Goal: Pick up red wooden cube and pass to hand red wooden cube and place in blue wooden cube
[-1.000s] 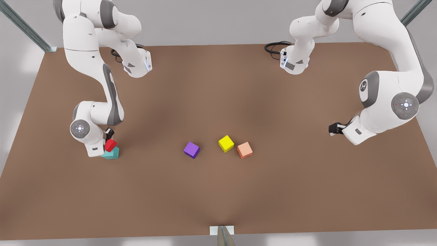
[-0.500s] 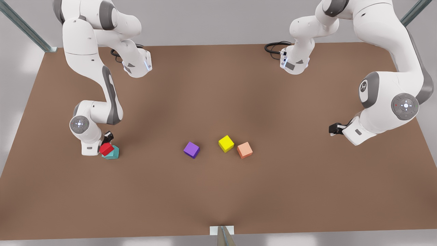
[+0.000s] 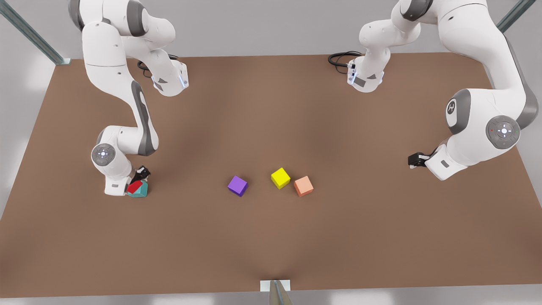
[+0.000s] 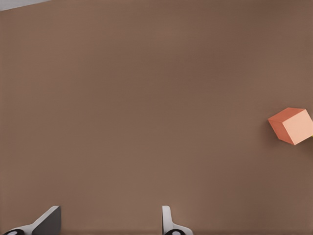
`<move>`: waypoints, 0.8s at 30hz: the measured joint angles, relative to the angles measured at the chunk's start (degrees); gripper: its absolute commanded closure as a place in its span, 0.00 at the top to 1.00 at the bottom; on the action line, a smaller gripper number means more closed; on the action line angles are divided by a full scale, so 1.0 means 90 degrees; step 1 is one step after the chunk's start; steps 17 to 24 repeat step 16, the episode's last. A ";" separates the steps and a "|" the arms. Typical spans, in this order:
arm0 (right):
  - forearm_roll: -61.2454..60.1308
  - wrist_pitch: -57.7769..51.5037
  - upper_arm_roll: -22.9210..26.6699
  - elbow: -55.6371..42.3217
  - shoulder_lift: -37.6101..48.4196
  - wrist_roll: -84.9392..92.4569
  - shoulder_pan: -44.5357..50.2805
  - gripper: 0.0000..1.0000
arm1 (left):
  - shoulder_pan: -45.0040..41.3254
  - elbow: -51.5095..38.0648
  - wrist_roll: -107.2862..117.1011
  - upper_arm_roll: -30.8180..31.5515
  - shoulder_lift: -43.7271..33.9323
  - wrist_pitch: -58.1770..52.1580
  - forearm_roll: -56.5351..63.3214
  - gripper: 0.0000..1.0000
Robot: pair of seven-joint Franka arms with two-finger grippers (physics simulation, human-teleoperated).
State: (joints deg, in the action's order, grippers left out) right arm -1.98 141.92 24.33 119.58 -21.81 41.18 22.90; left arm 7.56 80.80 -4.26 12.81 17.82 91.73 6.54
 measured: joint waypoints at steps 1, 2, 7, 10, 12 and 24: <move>-0.0106 -0.0066 -0.0028 -0.0181 -0.0005 -0.0029 0.0096 1.00 | 0.0000 0.0000 0.0001 0.0000 0.0000 -0.0001 -0.0002 1.00; -0.0226 -0.0157 -0.0043 -0.0426 -0.0045 -0.0061 0.0206 1.00 | 0.0000 0.0000 0.0001 0.0000 0.0000 -0.0001 -0.0003 1.00; -0.0503 -0.2149 -0.0022 -0.3061 -0.0517 -0.0674 0.0459 1.00 | 0.0000 0.0000 0.0004 0.0000 0.0000 -0.0003 -0.0007 1.00; -0.0044 -0.3861 -0.0993 -0.4423 -0.0380 -0.1219 -0.0530 1.00 | 0.0000 0.0000 0.0005 0.0000 0.0000 -0.0004 -0.0007 1.00; 0.0320 -0.4717 -0.2149 -0.4282 0.0525 -0.1587 -0.1714 1.00 | 0.0000 0.0000 0.0006 0.0000 0.0000 -0.0004 -0.0007 1.00; 0.0497 -0.5773 -0.2707 -0.3718 0.1527 -0.2227 -0.2536 1.00 | 0.0000 0.0000 0.0007 0.0000 0.0000 -0.0004 -0.0008 1.00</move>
